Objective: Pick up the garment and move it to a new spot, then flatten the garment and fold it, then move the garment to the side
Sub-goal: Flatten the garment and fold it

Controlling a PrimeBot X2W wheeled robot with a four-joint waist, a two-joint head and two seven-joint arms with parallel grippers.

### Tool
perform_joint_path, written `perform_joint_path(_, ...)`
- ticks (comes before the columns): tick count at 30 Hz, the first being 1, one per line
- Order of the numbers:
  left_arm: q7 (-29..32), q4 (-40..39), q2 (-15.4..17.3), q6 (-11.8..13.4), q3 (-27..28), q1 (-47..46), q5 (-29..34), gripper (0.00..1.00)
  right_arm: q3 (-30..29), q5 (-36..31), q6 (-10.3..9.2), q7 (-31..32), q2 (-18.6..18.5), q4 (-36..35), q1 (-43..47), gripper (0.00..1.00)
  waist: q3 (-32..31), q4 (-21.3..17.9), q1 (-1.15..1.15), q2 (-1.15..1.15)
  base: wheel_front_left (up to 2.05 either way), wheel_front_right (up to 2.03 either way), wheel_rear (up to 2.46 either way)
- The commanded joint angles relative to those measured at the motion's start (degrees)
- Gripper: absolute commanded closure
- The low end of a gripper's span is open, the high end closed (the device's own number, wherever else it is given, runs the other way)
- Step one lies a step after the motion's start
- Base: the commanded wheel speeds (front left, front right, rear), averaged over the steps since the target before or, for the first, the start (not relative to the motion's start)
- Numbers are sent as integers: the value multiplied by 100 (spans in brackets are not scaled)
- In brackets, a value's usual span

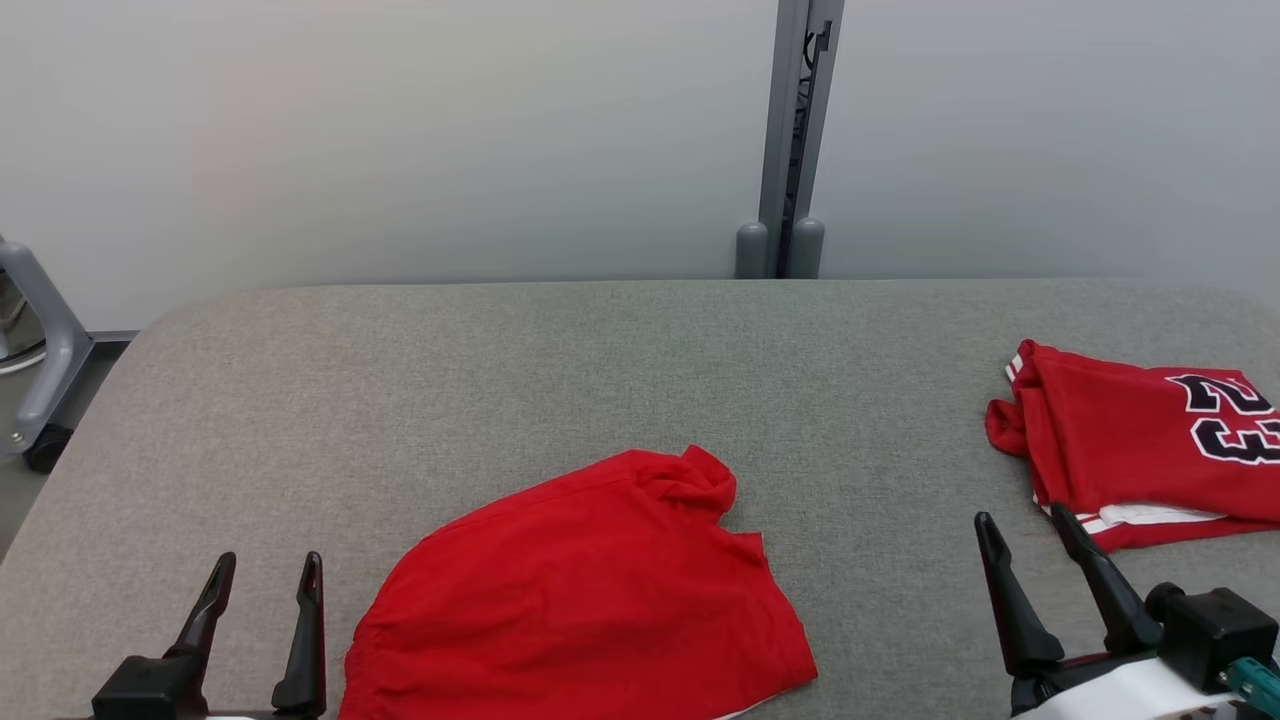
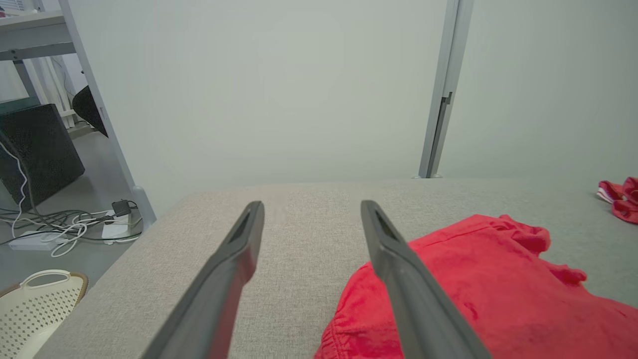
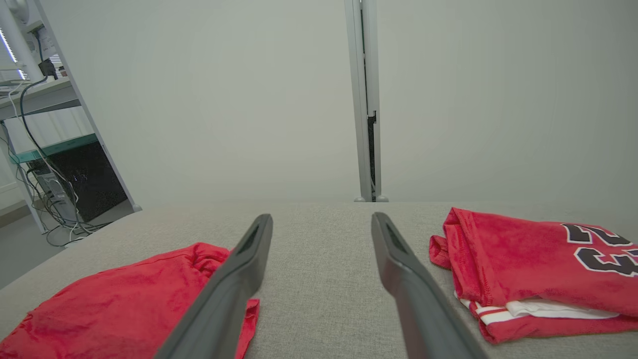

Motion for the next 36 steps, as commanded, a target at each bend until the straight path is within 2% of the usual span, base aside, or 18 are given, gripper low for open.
perform_joint_path(1,-62,66,-11,-44,35,-46,53,0,-2,36,11,-56,-73,-8,-31,0,-7,-18,0,0,0,0,0)
perform_joint_path(21,-147,132,-151,-210,167,-81,163,0,132,46,11,39,-164,-82,-116,0,-33,-9,0,0,0,0,0)
perform_joint_path(25,-119,175,-204,-283,200,-40,-8,0,261,127,11,183,-274,-81,-70,0,-40,24,0,0,0,0,0)
perform_joint_path(29,325,265,-115,-325,104,46,-154,0,658,389,11,613,-535,4,-18,0,-44,68,0,0,0,0,0)
perform_joint_path(36,1606,203,105,-335,-133,161,-514,0,1403,1145,11,1711,-926,337,95,0,9,223,0,0,0,0,0)
